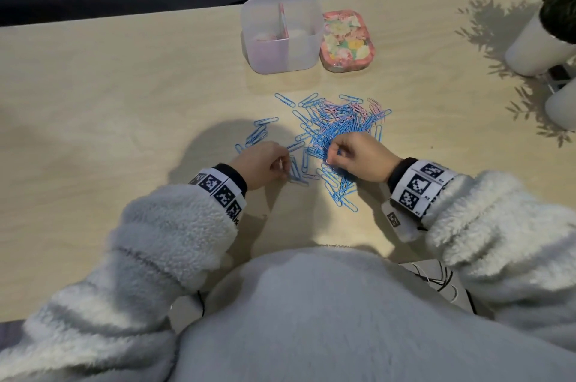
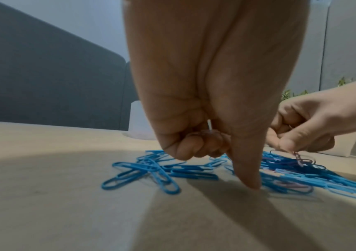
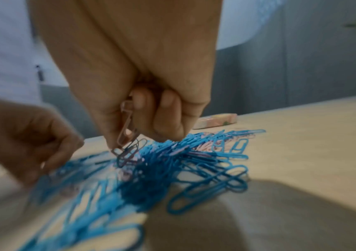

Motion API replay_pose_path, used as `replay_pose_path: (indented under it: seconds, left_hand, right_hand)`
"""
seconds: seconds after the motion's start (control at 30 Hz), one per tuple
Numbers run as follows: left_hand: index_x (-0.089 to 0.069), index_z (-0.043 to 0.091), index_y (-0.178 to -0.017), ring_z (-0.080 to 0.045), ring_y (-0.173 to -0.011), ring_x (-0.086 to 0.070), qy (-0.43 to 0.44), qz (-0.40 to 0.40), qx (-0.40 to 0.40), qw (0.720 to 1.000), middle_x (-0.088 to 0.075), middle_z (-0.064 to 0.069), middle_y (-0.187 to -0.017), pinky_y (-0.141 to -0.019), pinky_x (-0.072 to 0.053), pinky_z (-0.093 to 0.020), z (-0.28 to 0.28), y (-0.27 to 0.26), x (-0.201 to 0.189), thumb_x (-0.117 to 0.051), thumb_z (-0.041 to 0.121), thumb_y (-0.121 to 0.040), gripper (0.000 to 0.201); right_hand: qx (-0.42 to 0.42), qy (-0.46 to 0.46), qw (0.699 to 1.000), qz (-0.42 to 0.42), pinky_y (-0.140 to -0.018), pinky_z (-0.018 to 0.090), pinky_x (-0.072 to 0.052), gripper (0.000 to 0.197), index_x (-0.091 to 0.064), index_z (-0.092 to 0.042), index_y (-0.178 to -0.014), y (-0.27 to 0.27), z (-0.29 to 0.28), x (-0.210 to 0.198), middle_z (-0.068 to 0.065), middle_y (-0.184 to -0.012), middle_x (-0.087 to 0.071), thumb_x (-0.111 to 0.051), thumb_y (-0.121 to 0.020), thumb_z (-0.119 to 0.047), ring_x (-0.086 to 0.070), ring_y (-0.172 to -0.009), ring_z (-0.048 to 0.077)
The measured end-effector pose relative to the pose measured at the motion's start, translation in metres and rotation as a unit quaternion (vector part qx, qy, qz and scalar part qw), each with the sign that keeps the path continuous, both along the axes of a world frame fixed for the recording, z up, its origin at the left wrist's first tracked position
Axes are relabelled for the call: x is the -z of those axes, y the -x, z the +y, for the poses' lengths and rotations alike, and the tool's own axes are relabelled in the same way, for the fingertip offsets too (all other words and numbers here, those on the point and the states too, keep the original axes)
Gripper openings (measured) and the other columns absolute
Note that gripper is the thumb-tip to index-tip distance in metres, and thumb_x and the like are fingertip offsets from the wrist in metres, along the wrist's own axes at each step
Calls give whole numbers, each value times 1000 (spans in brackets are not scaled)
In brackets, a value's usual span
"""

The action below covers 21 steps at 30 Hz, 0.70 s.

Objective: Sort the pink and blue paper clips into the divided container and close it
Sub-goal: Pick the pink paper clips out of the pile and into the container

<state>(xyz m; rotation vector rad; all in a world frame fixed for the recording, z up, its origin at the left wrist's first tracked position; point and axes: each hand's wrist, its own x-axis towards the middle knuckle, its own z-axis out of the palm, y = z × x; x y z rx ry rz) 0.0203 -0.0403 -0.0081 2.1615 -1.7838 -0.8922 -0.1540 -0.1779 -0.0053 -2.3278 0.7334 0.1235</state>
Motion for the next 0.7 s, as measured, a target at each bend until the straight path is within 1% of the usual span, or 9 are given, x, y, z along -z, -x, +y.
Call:
replay_pose_path:
  seconds: [0.07,0.13,0.2,0.27,0.37,0.47,0.57,0.63,0.7]
  left_hand:
    - [-65,10,-91,-17,-77,-47,7,-7,0,1000,-54,-6,-86,-75,-42,-33,-1,1,0,-61,13,-82,11]
    - [-65,11,-92,-17,-76,-46,24,-5,-4,1000,-53,-5,-82,-73,-39,-31,-6,8,-1,-62,20,-83,12]
    - [-65,12,-92,-18,-76,-48,40,7,4,999,-53,-3,-80,-74,-43,-33,-14,17,0,-63,23,-84,14]
    - [-65,12,-94,-22,-83,-55,29,-4,25,999,-60,-7,-89,-78,-44,-33,-20,26,1,-62,23,-84,15]
    - [-66,11,-95,-25,-98,-59,4,-26,52,998,-63,-9,-104,-81,-44,-33,-23,32,6,-62,20,-83,15]
    - [-64,7,-96,-28,-101,-58,-9,-26,62,998,-62,-12,-106,-84,-42,-34,-20,30,7,-62,19,-84,17]
    - [-62,2,-93,-30,-98,-57,-1,3,48,999,-61,-17,-103,-83,-38,-33,-14,24,7,-62,19,-86,19]
    - [-61,2,-92,-29,-94,-56,11,34,22,999,-61,-18,-100,-81,-37,-31,-9,19,5,-62,20,-86,19]
    - [-60,3,-92,-28,-90,-56,16,52,-16,998,-59,-15,-94,-75,-35,-29,-4,11,4,-62,19,-85,17]
  right_hand:
    - [47,-110,992,-43,-51,14,-35,12,-62,-13,-75,-2,-5,-6,-11,-44,-48,-61,-86,-7,-46,-40,-2]
    - [102,-197,971,-88,-46,12,-34,15,-61,-13,-72,-5,-11,-15,-9,-44,-47,-62,-86,-5,-39,-39,0]
    - [157,-272,943,-111,-36,12,-26,18,-60,-16,-71,-9,-18,-23,-4,-49,-43,-61,-87,-6,-31,-34,1]
    - [194,-361,904,-121,-34,13,-21,20,-58,-17,-71,-15,-25,-29,-7,-46,-43,-57,-88,-7,-28,-36,3]
    - [225,-476,839,-137,-35,14,-25,22,-55,-16,-72,-24,-32,-37,-8,-49,-48,-50,-90,-5,-37,-41,5]
    - [232,-555,790,-119,-38,15,-35,23,-50,-16,-71,-34,-33,-44,-8,-52,-56,-42,-92,-9,-48,-43,4]
    - [258,-613,738,-117,-43,15,-46,27,-52,-11,-70,-47,-35,-49,2,-63,-65,-36,-92,-10,-59,-47,8]
    - [253,-632,722,-127,-45,16,-48,31,-53,-11,-68,-60,-38,-53,5,-65,-67,-33,-92,-12,-62,-51,12]
    - [241,-636,720,-141,-46,17,-49,35,-55,-12,-66,-76,-43,-59,4,-66,-69,-31,-92,-12,-64,-53,14]
